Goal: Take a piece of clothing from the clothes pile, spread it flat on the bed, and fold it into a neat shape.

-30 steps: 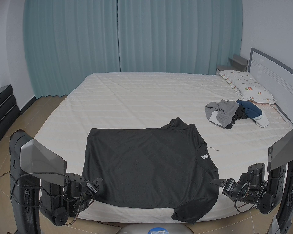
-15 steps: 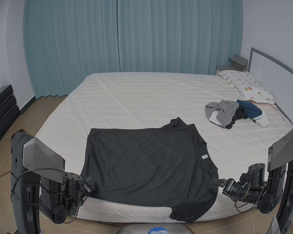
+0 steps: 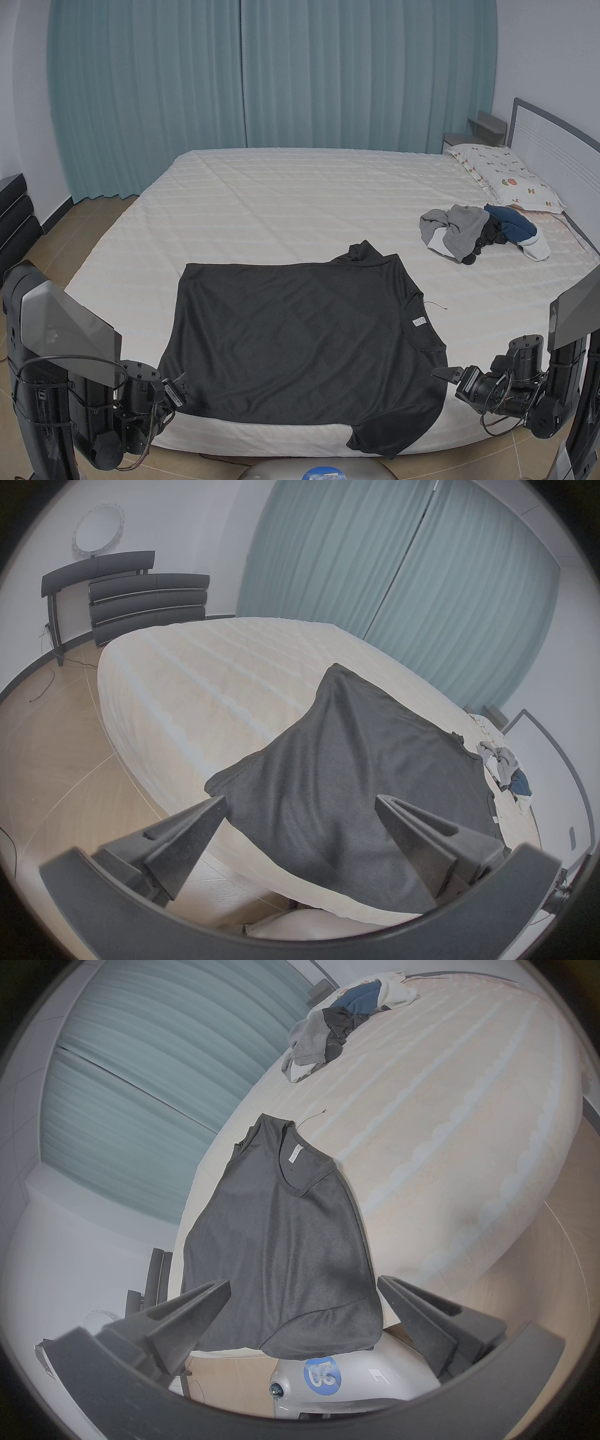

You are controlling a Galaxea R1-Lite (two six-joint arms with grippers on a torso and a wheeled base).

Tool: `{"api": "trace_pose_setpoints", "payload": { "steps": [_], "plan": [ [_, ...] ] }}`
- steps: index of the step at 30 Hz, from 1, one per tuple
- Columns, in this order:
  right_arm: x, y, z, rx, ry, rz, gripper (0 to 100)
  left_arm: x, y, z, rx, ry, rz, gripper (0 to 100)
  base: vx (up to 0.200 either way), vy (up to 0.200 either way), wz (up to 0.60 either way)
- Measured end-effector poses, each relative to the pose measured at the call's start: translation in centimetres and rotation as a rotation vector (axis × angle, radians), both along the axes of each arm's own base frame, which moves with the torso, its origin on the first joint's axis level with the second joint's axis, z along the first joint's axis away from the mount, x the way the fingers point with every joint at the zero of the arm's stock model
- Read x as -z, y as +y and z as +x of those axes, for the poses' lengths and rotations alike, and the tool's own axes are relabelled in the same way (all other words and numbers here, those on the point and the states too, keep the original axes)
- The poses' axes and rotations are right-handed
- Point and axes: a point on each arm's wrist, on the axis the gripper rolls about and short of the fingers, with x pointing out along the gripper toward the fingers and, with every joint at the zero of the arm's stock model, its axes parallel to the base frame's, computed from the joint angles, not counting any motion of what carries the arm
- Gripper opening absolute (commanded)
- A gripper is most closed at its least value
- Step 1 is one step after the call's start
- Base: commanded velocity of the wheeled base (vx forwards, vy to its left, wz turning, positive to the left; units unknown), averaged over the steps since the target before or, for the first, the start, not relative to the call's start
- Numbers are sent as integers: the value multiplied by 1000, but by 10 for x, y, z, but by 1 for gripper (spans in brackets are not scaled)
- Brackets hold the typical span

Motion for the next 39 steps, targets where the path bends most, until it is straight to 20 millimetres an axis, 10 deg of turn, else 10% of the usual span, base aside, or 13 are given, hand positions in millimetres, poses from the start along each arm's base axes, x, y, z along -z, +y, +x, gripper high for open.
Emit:
{"api": "trace_pose_setpoints", "payload": {
  "steps": [23,39],
  "plan": [
    [0,-1,0,2,1,5,100,15,64,11,43,126,-253,100,0,0,0],
    [1,-2,0,5,6,6,100,26,68,30,32,95,-253,100,0,0,0]
  ]
}}
